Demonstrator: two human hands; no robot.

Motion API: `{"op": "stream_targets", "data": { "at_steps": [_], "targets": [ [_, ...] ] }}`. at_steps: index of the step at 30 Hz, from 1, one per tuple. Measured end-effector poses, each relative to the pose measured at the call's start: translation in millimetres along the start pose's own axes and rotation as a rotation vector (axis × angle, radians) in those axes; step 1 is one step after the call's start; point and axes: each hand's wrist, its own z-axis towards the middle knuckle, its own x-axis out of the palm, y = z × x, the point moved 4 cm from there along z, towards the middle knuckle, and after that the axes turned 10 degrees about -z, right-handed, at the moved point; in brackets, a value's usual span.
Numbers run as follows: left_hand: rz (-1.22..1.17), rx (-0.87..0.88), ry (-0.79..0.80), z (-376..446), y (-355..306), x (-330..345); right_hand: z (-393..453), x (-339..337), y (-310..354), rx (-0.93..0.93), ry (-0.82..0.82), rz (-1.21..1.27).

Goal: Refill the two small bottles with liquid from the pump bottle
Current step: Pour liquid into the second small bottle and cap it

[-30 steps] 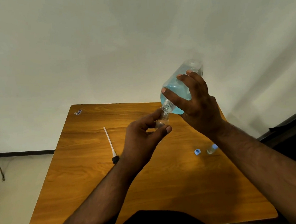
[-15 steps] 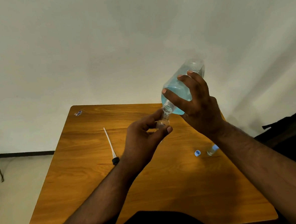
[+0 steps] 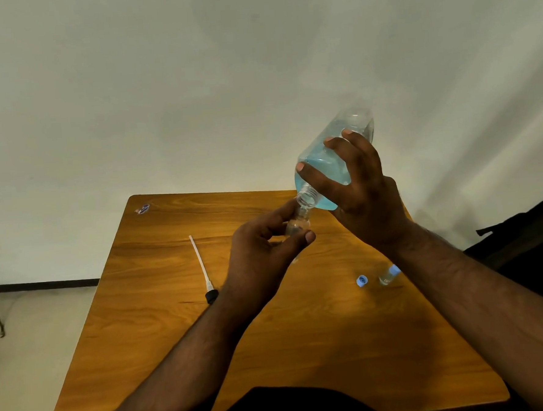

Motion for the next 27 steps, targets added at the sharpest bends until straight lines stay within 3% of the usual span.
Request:
{"op": "stream_targets", "data": {
  "at_steps": [27],
  "targets": [
    [-0.011, 0.013, -0.002, 0.8, -1.0, -1.8, 3.2, -1.4, 1.3, -0.005, 0.006, -0.009]
  ]
}}
